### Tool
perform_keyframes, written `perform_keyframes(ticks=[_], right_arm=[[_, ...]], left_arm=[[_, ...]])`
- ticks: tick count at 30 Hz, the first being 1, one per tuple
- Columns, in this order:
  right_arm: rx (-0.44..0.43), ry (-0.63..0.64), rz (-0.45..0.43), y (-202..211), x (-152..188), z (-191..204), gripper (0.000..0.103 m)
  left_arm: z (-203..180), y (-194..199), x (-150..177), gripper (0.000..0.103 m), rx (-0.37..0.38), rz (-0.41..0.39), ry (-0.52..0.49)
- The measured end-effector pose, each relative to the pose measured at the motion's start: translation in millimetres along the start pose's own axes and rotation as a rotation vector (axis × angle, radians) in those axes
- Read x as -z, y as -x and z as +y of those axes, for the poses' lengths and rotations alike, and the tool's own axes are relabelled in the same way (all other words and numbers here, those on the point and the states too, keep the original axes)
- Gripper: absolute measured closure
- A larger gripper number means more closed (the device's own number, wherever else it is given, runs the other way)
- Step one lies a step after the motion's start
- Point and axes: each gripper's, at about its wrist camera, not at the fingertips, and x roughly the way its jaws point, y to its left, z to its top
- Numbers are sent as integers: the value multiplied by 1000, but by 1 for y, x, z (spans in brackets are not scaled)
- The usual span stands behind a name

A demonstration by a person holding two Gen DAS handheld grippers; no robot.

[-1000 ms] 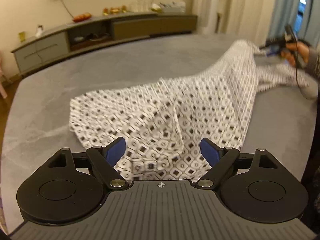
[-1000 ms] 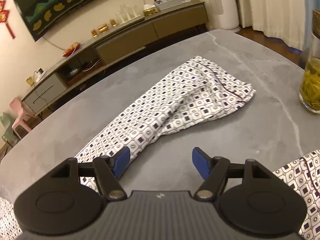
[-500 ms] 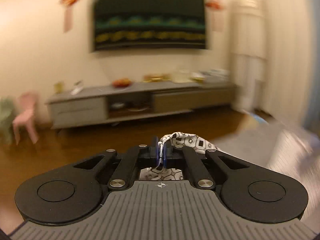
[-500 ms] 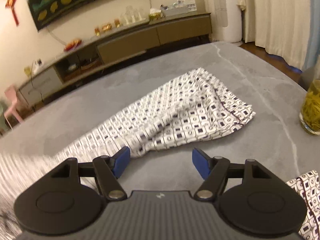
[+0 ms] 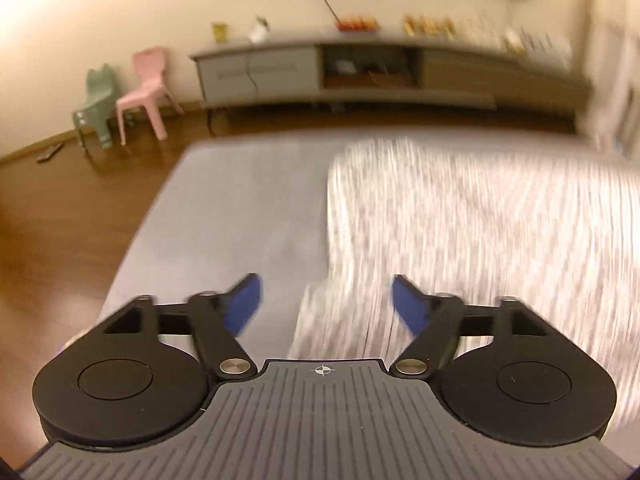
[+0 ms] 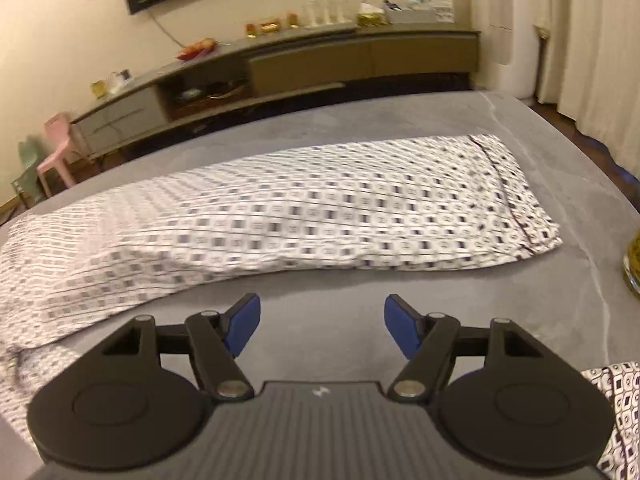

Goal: Fold clothes

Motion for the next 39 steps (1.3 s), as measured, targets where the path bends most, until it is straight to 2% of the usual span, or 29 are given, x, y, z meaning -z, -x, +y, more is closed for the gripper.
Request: perform_keyframes(ticks=[2, 5, 6, 7, 8, 9, 10, 12, 13, 15, 16, 18, 20, 22, 26, 29, 30, 31, 32, 33, 34, 36, 38, 39], right_arm=[[-44, 45, -16, 15, 6, 21, 31], [-183, 104, 16, 32, 29, 48, 25], [-233, 126, 36, 36, 38, 57, 25], [-276, 158, 68, 36, 50, 66, 24], [-299, 195, 96, 36, 61, 75, 24], [-304, 243, 116, 36, 71, 85, 24], [-300, 295, 128, 37, 78, 94, 24], [-278, 359, 128, 43, 85, 105, 24], [-265, 357, 115, 50, 83, 103, 24], [-215, 284, 75, 70, 74, 81, 24], [-181, 238, 55, 81, 69, 65, 24], [-68, 161, 20, 101, 60, 22, 24], [77, 140, 18, 119, 56, -15, 24], [184, 161, 58, 129, 58, -46, 24], [170, 175, 240, 124, 78, -88, 24], [123, 190, 318, 116, 97, -98, 24], [99, 196, 332, 114, 102, -95, 27], [73, 207, 336, 112, 104, -94, 35], [49, 217, 329, 110, 106, -91, 35], [28, 228, 320, 109, 107, -88, 44], [18, 240, 306, 110, 106, -85, 64], [2, 252, 291, 111, 102, -83, 93], [-21, 254, 263, 118, 97, -83, 96], [-50, 219, 218, 130, 89, -87, 97]], left_arm=[[2, -9, 23, 29, 6, 28, 20], [1, -28, 37, 29, 54, 39, 74], [0, -34, 37, 36, 65, 37, 83], [-2, -40, 38, 66, 76, 35, 92], [-4, -42, 35, 77, 71, 29, 95], [-6, -40, 30, 96, 89, 24, 101], [-9, -37, 25, 102, 116, 18, 108], [-1, -11, 17, 103, 183, -32, 182], [9, 10, 14, 103, 237, -79, 264], [38, 55, 11, 103, 340, -178, 449], [50, 75, 11, 103, 363, -218, 510], [61, 100, 10, 103, 295, -252, 507], [65, 104, 12, 103, 221, -230, 481], [69, 99, 19, 103, 212, -204, 505], [67, 86, 38, 103, 225, -175, 554], [58, 81, 49, 103, 221, -152, 551], [57, 82, 50, 103, 213, -149, 548], [56, 83, 51, 103, 207, -148, 543], [55, 84, 52, 103, 201, -147, 536], [54, 86, 53, 103, 195, -146, 529], [53, 87, 53, 103, 192, -146, 520], [51, 88, 51, 103, 180, -149, 502], [51, 92, 49, 103, 167, -159, 492], [54, 96, 47, 103, 154, -174, 494]])
